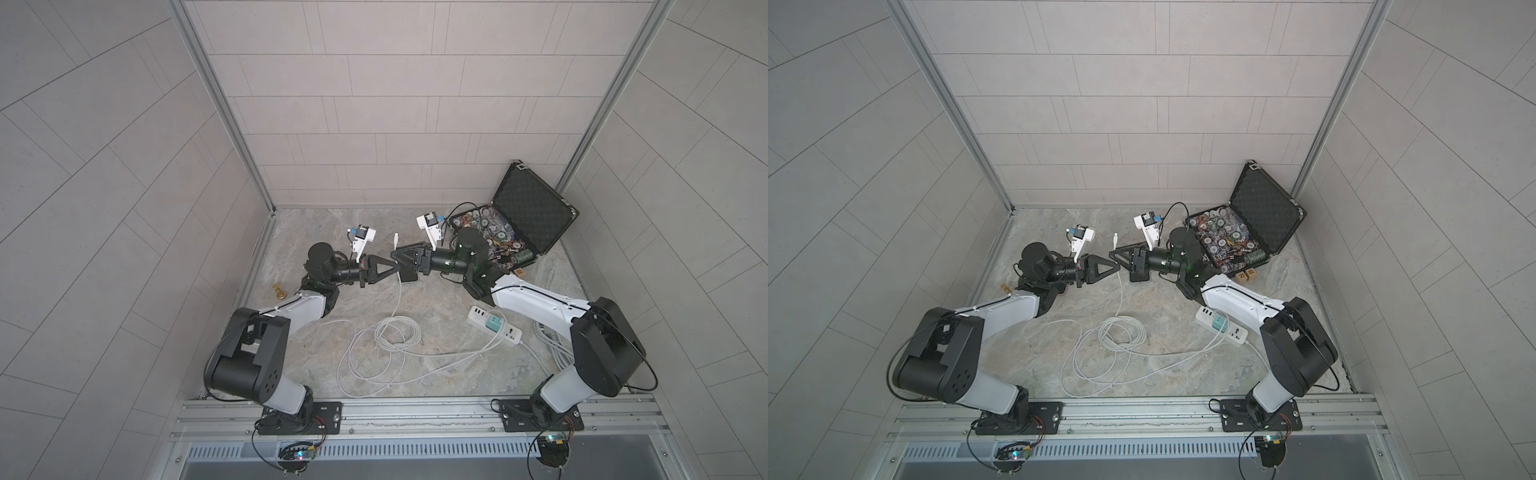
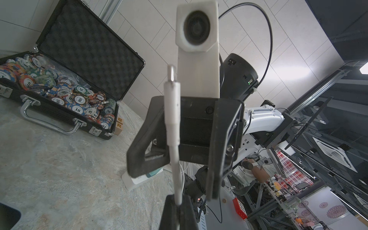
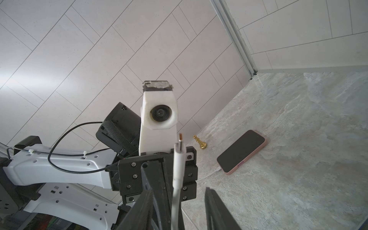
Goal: Plug the charging cable into the phone
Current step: Pick up the charging cable from the center of the board.
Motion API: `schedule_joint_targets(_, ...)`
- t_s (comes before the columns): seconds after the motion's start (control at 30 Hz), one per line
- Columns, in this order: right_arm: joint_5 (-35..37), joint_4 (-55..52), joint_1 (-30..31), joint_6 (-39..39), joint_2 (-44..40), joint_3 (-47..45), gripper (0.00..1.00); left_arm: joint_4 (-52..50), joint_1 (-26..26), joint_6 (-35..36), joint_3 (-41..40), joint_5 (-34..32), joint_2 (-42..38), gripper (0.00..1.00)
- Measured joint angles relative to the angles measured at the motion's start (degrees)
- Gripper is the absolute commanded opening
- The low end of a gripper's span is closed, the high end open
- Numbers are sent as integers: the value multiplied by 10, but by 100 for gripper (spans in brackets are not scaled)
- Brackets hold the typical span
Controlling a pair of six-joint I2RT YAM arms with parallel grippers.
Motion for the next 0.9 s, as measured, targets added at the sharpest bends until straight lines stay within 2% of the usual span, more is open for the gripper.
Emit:
schedule_joint_targets(0.3, -9, 57, 0, 42, 20, 3, 20, -1, 0, 0, -1, -2, -1, 1)
schedule_joint_targets(0.4, -11, 70, 0, 50, 21, 3, 20, -2, 0, -1, -1, -4, -1, 1)
schedule_joint_targets(0.57, -13, 99, 0, 62, 21, -15, 26, -4, 0, -3, -1, -11, -1, 1)
schedule_joint_targets(0.7, -16, 115, 0, 71, 21, -29, 24, -6, 0, -5, -1, -14, -1, 1)
schedule_joint_targets(0.73, -16, 119, 0, 73, 21, -31, 21, -7, 0, -5, -1, -15, -1, 1)
schedule_joint_targets(0.8, -16, 127, 0, 77, 21, -33, 7, -8, 0, -4, -1, -16, -1, 1)
schedule_joint_targets(0.9, -16, 130, -2, 83, 25, -34, 3, -10, 0, -4, -1, -16, -3, 1)
